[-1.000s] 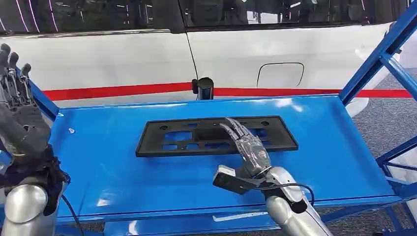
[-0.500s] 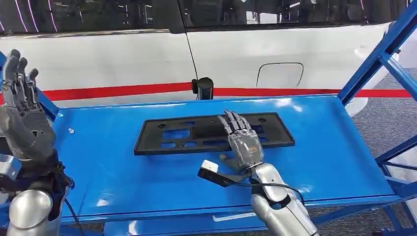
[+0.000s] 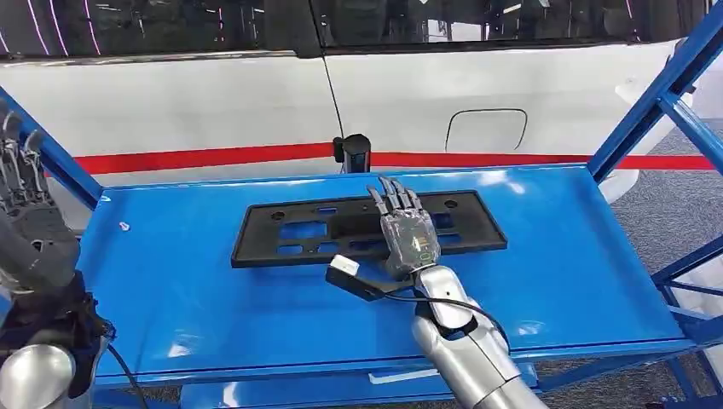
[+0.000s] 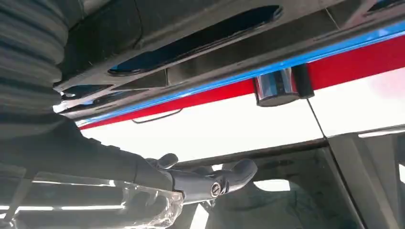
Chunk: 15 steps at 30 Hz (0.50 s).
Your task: Take the parts from the cabinet and place them on the table.
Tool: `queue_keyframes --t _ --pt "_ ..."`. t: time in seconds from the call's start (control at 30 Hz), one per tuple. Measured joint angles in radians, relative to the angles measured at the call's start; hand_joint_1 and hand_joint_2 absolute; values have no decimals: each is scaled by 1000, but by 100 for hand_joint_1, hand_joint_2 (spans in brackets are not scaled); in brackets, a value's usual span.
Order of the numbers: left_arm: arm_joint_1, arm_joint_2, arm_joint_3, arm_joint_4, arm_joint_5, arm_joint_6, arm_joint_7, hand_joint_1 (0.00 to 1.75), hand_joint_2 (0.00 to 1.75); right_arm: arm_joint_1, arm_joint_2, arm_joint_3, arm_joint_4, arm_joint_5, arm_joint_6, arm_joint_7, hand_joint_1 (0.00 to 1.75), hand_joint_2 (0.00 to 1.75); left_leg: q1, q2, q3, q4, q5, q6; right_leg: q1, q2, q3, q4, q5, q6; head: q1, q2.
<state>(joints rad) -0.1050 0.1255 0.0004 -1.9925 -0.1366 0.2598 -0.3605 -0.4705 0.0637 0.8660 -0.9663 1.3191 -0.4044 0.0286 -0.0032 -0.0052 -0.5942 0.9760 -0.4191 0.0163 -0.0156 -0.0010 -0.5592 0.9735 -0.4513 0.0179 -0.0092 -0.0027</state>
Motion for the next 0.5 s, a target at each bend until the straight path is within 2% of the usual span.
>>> queue_keyframes --t 0.03,0.07,0.1,0.5 --pt "0 0 0 0 0 0 0 0 0 -1 1 0 3 0 0 0 0 175 0 0 0 0 0 0 0 0 0 0 0 0 0 0" --pt "0 1 0 0 0 0 0 0 0 -2 3 -1 7 0 0 0 52 175 0 0 0 0 0 0 0 0 0 0 0 0 0 0" --pt "1 1 0 0 0 0 0 0 0 -3 4 -1 11 1 0 0 175 175 0 0 0 0 0 0 0 0 0 0 0 0 0 0" --pt "-8 11 23 -27 2 1 26 0 0 -73 60 -29 64 92 -46 44 175 175 0 0 0 0 0 0 0 0 0 0 0 0 0 0"
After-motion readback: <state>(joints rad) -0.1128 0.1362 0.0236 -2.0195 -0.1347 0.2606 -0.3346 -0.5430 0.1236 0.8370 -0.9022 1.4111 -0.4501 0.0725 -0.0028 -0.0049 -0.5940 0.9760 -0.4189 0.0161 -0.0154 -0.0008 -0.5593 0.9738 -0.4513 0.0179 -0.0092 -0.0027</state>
